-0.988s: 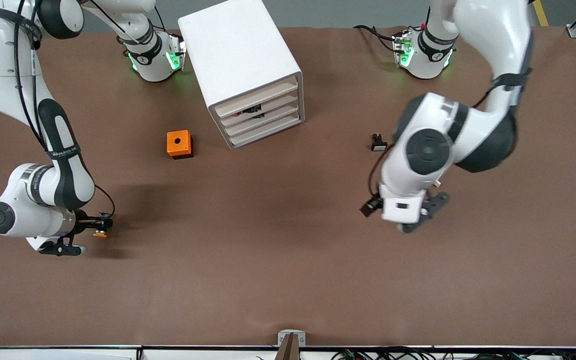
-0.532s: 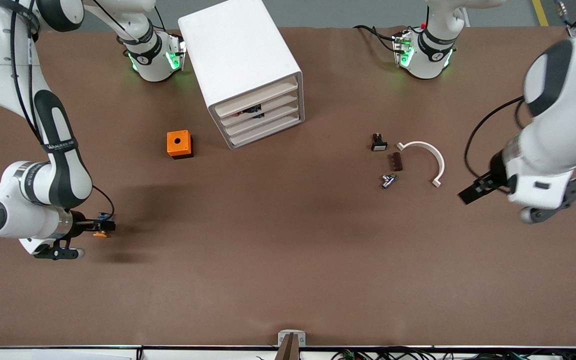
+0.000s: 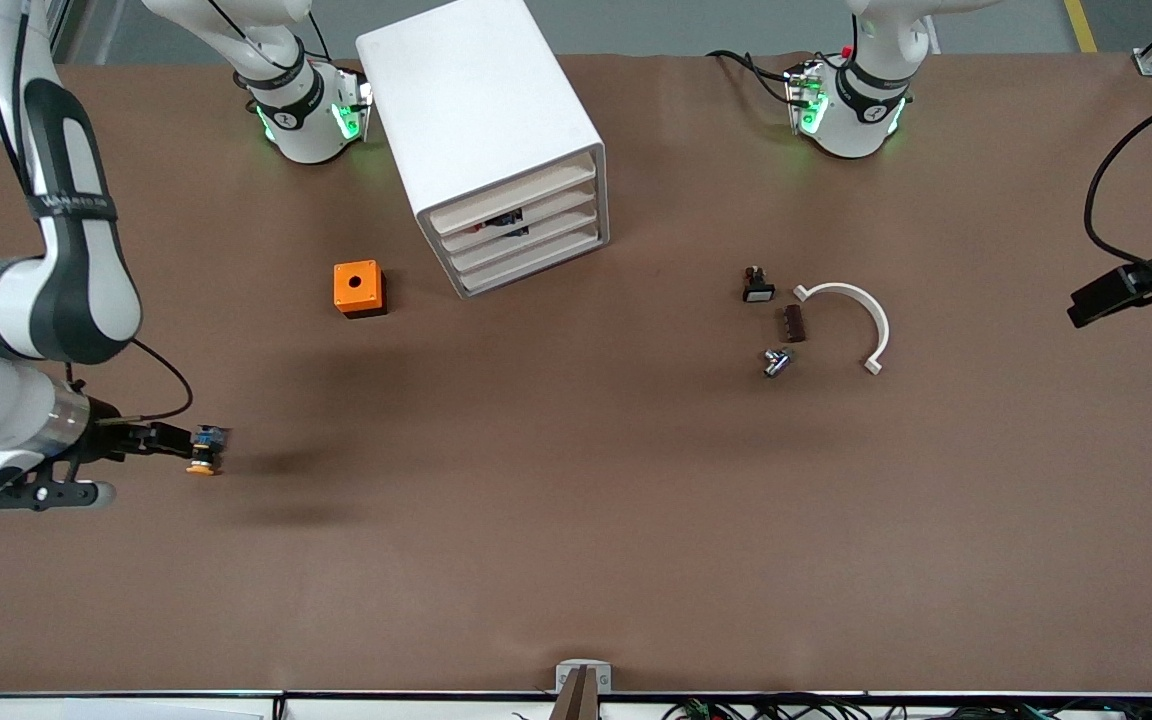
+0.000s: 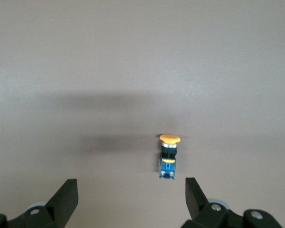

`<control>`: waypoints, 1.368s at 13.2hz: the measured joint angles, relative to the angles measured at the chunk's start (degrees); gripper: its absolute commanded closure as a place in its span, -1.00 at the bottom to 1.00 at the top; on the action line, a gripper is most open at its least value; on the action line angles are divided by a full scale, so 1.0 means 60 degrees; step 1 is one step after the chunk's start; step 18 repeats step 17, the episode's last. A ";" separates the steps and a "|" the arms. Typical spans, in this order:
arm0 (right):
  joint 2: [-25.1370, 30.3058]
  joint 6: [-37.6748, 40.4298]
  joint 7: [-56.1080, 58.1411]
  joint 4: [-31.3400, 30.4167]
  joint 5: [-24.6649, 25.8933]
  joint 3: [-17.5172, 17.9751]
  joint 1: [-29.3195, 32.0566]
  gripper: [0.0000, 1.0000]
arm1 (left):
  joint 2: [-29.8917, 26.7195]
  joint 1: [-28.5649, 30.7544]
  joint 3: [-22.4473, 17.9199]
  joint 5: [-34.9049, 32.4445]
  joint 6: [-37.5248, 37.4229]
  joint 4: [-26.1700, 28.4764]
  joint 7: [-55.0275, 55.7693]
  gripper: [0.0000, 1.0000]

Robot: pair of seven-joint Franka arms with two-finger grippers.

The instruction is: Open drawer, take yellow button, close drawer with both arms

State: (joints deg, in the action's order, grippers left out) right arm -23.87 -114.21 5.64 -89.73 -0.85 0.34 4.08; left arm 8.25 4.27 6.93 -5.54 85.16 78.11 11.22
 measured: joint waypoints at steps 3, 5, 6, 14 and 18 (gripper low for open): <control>0.1083 0.1239 -0.0040 0.0009 -0.0002 -0.0015 0.0002 -1.00 | -0.0866 -0.0913 -0.1029 0.0001 -0.0021 0.0938 -0.0713 -0.99; 0.1801 0.1938 -0.0059 0.0009 -0.0003 -0.0033 0.0005 -1.00 | -0.1512 -0.1058 -0.1146 0.0039 -0.0023 0.1603 -0.0747 -0.99; 0.2167 0.2275 -0.0061 0.0009 -0.0003 -0.0034 0.0005 -1.00 | -0.1780 -0.1058 -0.1150 0.0106 -0.0023 0.1856 -0.0747 -0.99; 0.3778 0.3414 -0.0061 -0.0040 -0.0004 0.0022 -0.0011 -1.00 | -0.2059 -0.1084 -0.1163 0.0813 0.0343 0.2341 -0.0747 -0.99; 0.3778 0.3459 -0.0062 -0.0034 0.0005 -0.0011 -0.0010 -1.00 | -0.1905 -0.1088 -0.1164 0.0816 0.0425 0.2254 -0.0747 -0.99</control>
